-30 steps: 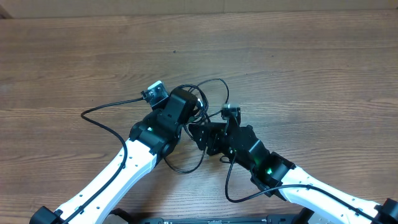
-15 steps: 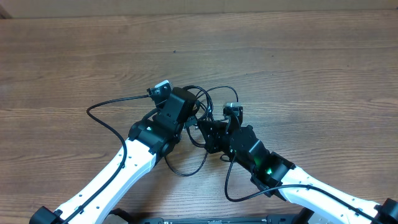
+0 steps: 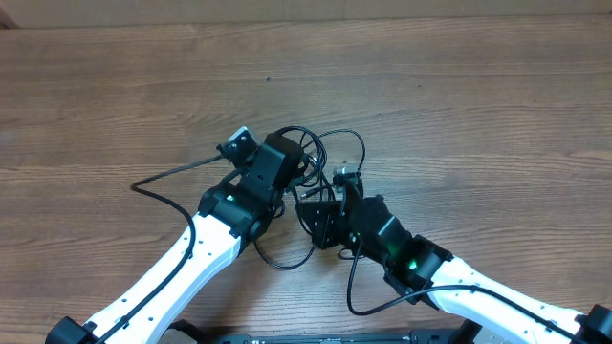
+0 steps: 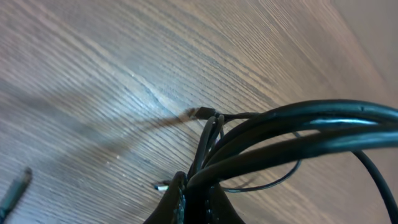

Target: Untangle cables

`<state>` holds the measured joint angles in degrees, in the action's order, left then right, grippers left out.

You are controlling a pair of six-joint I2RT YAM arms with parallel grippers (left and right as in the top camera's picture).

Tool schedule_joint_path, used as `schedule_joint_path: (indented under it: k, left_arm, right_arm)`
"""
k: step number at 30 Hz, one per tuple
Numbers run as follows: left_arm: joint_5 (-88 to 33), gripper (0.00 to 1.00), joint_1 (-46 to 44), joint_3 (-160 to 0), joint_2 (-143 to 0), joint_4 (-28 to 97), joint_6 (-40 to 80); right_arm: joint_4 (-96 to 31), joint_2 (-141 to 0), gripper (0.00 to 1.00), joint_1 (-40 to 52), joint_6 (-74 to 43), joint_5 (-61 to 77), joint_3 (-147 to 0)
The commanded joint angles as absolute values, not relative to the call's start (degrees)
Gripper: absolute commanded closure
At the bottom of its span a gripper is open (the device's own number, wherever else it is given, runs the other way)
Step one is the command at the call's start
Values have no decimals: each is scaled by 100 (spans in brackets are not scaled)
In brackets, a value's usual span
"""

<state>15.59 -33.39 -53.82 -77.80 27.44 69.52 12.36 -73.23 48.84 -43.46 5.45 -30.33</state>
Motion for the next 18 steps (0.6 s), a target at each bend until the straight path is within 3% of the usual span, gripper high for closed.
schedule_joint_path:
  k: [1, 5, 6, 7, 8, 9, 14, 18]
  left_arm:
    - [1691, 96, -3341, -5417, -7789, 2681, 7669]
    - [1857, 96, -3336, -5417, -7789, 2891, 7367]
    - [2001, 96, -3336, -5417, -7789, 2976, 7081]
    - [2040, 96, -3334, -5417, -7789, 3006, 6978]
    - [2115, 96, -3334, -5417, -7789, 3063, 6700]
    - [2134, 96, -3336, -5417, -7789, 3079, 6466]
    - [1787, 96, -3336, -5417, -7789, 3063, 6425]
    - [1177, 96, -3336, -5415, -7789, 3065, 6423]
  right_arm:
    - [1039, -7279, 96, 5089, -4346, 615, -3039]
    - [681, -7277, 95, 5087, -4504, 97, -3039]
    - [607, -7277, 74, 5087, -4517, -145, -3039]
    - [578, -7277, 67, 5083, -4519, -272, -3039]
    - [582, -7277, 44, 5070, -4517, -445, -3039]
    - [637, -7277, 36, 5046, -4512, -537, -3039]
    - [1404, -7277, 23, 5006, -4298, -530, -3039]
    - [1734, -7277, 25, 5006, -4143, -556, -3039]
